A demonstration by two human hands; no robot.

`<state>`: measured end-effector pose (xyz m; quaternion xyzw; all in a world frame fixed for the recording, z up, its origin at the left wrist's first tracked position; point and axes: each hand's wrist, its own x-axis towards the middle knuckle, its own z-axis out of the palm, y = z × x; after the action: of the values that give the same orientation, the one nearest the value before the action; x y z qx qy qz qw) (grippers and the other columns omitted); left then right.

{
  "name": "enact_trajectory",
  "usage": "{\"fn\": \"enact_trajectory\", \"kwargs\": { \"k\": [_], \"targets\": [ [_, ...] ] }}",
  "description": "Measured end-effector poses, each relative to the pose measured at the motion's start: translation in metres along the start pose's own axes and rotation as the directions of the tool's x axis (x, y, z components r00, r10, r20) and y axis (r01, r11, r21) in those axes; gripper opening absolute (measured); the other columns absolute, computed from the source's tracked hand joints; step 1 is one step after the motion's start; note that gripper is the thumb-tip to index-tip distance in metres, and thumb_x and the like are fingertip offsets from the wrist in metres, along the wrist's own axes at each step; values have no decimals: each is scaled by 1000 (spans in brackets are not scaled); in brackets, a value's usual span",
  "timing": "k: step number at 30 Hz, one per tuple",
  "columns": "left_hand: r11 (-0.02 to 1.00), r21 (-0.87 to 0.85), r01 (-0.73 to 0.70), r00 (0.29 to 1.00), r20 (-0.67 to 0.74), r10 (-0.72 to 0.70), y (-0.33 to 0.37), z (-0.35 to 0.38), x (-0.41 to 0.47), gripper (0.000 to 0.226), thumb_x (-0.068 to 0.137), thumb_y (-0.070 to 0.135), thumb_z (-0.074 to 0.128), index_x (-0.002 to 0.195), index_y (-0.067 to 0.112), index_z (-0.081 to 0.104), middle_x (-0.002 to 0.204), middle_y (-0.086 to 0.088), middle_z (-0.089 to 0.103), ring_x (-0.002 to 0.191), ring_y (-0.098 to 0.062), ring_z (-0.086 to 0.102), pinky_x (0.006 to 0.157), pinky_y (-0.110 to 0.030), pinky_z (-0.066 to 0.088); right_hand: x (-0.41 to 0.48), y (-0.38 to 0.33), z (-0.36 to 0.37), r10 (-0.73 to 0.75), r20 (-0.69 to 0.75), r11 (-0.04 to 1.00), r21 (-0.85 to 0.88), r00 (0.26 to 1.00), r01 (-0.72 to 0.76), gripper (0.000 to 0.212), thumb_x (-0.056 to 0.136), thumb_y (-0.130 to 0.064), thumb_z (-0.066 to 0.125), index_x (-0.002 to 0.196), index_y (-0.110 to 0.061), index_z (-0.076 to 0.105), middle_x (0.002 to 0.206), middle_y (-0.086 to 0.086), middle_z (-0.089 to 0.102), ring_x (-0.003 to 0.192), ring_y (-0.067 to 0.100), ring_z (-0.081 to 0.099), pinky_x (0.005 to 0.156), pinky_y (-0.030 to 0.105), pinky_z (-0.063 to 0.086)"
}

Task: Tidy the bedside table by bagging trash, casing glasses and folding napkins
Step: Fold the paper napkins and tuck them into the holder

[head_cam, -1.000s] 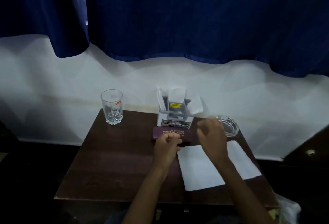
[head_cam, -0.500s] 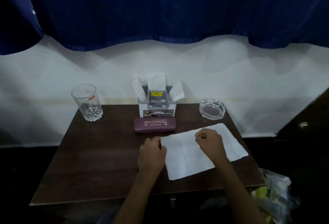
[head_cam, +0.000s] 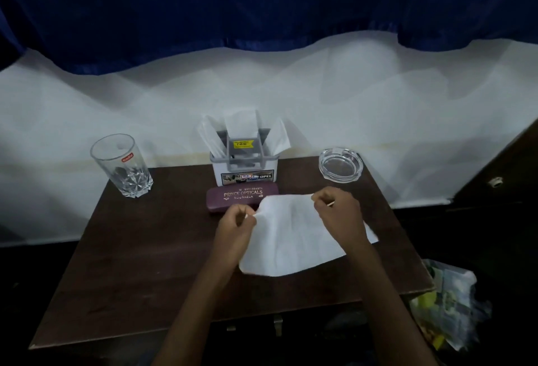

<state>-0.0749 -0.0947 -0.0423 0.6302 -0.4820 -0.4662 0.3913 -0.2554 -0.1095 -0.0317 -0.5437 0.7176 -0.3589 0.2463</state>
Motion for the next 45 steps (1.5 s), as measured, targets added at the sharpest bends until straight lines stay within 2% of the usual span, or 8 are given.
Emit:
{"fn": "enact_trajectory", "kwargs": {
  "k": [5, 9, 13, 18, 24, 32, 38, 45],
  "targets": [
    [984, -175, 36, 999, 11, -34, 7, -2, 0, 27, 83, 1, 42, 63, 19, 44, 64, 3, 40, 63, -13, 34, 56, -29, 24, 2, -8, -2, -104, -7, 990, 96, 995, 104, 22, 83, 5, 50, 89, -7, 68, 94, 3, 65, 88, 16, 58, 72, 10, 42],
    [986, -154, 62, 994, 101, -47, 13, 1, -4, 27, 81, -1, 38, 64, 18, 46, 65, 3, 44, 65, -14, 37, 56, -29, 25, -2, -12, 2, -221, 141, 974, 85, 965, 210, 47, 76, 14, 43, 106, -17, 62, 108, -7, 58, 106, 12, 49, 102, 31, 36],
    [966, -235, 111, 979, 193, -66, 16, 0, -8, 20, 70, 9, 43, 57, 23, 49, 62, 2, 43, 62, -16, 37, 54, -28, 25, -6, -12, 8, -233, 339, 970, 23, 912, 240, 67, 74, 15, 36, 120, -28, 57, 133, -7, 46, 121, 14, 33, 86, -2, 19],
    [904, -388, 178, 973, 204, -104, 18, -6, -9, 23, 76, 4, 41, 61, 20, 48, 58, 1, 43, 56, -15, 37, 53, -27, 28, -7, -16, 13, -163, 484, 987, 83, 860, 140, 42, 69, -6, 55, 109, -10, 67, 123, -2, 57, 119, 21, 46, 99, 37, 41],
    [775, -585, 239, 968, 78, -240, 11, -18, 6, 16, 90, 11, 49, 100, 10, 62, 93, -11, 67, 74, -19, 66, 63, -27, 53, -8, -24, -11, -128, 542, 891, 431, 831, -144, 23, 60, -8, 61, 74, 11, 64, 71, 15, 58, 61, 19, 55, 55, 21, 41],
    [468, -808, 359, 914, 203, -351, 16, -23, 5, 26, 89, 25, 42, 84, 12, 64, 85, -6, 63, 72, -21, 61, 65, -32, 46, -10, -36, -16, -56, 407, 556, 771, 912, -310, 16, 79, 0, 60, 93, -1, 68, 93, 15, 69, 86, 26, 63, 76, 33, 51],
    [823, -504, 263, 945, -36, -324, 8, -8, 2, 37, 93, 39, 40, 111, 15, 63, 97, -12, 71, 81, -26, 65, 65, -32, 49, -12, -36, -11, 94, 259, 682, 686, 961, -252, 15, 87, -7, 58, 96, -9, 69, 92, 9, 69, 83, 21, 62, 79, 35, 51],
    [929, -367, -40, 993, -117, -4, 15, -6, -2, 40, 84, 1, 60, 119, 20, 57, 88, -1, 70, 76, -8, 67, 70, -25, 55, -7, -28, -5, 135, 194, 768, 599, 972, -226, 10, 85, -5, 59, 91, -5, 67, 96, 17, 68, 84, 23, 60, 81, 38, 49]
  ]
}}
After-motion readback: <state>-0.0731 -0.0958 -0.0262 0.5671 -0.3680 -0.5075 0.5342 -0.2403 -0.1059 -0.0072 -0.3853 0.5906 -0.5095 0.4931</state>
